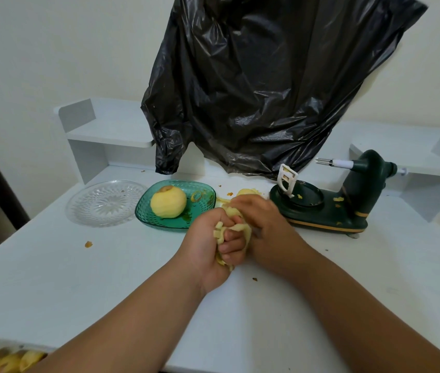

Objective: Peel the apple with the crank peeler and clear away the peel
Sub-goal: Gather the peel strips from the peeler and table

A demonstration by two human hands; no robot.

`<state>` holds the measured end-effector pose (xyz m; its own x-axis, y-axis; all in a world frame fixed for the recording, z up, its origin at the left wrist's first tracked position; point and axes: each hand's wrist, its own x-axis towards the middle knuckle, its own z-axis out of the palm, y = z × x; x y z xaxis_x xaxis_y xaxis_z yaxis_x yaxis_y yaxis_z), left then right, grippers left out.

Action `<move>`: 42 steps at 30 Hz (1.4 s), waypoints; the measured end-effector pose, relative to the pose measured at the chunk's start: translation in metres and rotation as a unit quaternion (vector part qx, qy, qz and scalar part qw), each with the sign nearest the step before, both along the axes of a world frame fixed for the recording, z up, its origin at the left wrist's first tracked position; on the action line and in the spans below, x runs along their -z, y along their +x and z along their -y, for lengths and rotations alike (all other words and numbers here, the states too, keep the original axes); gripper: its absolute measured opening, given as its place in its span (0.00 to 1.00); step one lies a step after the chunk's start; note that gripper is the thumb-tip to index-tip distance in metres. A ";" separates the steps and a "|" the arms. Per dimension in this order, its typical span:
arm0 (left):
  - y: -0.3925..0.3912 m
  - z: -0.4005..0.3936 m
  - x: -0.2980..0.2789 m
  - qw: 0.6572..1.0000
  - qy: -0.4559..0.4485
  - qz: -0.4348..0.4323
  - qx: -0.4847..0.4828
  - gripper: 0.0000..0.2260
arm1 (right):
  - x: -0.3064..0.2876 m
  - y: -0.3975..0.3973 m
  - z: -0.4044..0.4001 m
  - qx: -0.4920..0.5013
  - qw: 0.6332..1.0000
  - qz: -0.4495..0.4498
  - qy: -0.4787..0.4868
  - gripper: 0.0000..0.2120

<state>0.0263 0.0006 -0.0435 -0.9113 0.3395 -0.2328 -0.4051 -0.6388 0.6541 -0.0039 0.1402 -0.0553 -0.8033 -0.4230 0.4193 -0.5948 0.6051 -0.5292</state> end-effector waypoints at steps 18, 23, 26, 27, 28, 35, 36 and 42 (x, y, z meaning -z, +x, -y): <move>-0.002 -0.005 0.002 0.999 -0.004 0.036 -0.033 0.05 | -0.015 0.012 0.002 0.095 0.960 -0.065 -0.256 0.07; -0.005 -0.004 0.004 1.000 -0.018 0.006 -0.004 0.15 | -0.017 0.024 0.014 -0.068 0.986 -0.120 -0.093 0.16; -0.004 0.000 0.004 1.000 0.016 0.009 0.010 0.21 | -0.019 0.028 0.012 -0.095 0.986 -0.124 -0.052 0.19; -0.003 -0.001 0.003 1.000 0.006 0.007 0.005 0.19 | -0.020 0.029 0.011 -0.079 0.986 -0.132 -0.064 0.18; -0.003 -0.002 0.003 1.000 -0.001 0.004 -0.004 0.16 | -0.020 0.029 0.009 -0.052 0.984 -0.143 -0.094 0.16; -0.002 0.000 0.003 0.999 0.039 0.017 -0.013 0.05 | -0.005 0.009 0.003 0.087 0.994 -0.035 -0.050 0.26; -0.002 0.000 0.003 0.999 0.036 0.010 -0.008 0.04 | -0.002 0.008 0.003 0.072 0.997 -0.012 0.014 0.27; 0.001 0.001 0.002 1.000 0.030 -0.004 0.000 0.05 | 0.001 0.006 0.004 0.047 0.998 -0.001 0.038 0.12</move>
<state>0.0273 -0.0007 -0.0451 -0.9134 0.3517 -0.2050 -0.3994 -0.6768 0.6184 0.0016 0.1362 -0.0566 -0.8401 -0.3766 0.3903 -0.5346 0.6962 -0.4791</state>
